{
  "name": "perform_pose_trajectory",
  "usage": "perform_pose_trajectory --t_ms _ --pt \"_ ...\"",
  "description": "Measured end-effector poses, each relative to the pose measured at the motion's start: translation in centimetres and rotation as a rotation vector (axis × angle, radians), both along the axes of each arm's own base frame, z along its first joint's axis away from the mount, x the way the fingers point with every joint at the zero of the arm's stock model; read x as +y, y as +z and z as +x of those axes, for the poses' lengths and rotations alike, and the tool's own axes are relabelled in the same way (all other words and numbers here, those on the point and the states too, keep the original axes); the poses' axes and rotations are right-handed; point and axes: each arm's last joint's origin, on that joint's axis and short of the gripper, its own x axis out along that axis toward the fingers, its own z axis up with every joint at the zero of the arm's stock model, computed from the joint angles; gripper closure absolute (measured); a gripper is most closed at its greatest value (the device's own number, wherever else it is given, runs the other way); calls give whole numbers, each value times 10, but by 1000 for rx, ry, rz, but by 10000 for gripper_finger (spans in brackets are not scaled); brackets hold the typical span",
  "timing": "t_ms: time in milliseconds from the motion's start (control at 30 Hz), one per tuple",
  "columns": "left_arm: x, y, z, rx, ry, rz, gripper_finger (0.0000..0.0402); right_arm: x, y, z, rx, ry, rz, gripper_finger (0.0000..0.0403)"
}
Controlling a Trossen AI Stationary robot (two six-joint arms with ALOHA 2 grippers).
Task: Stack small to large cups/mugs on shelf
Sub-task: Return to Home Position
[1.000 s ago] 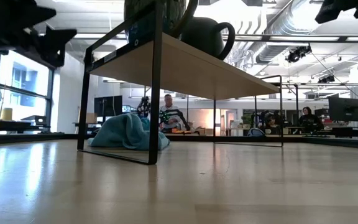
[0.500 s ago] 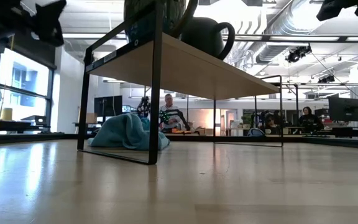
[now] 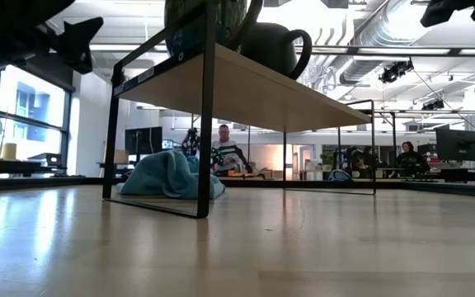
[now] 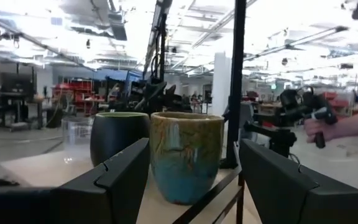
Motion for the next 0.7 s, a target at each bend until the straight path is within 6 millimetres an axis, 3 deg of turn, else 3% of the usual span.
perform_pose_trajectory --t_ms 333,700 --pt "-10 1 3 -13 -66 -26 165 0 0 0 0 -1 2 272" --pt "-16 -4 6 24 70 -47 165 0 -1 1 29 20 34 272"
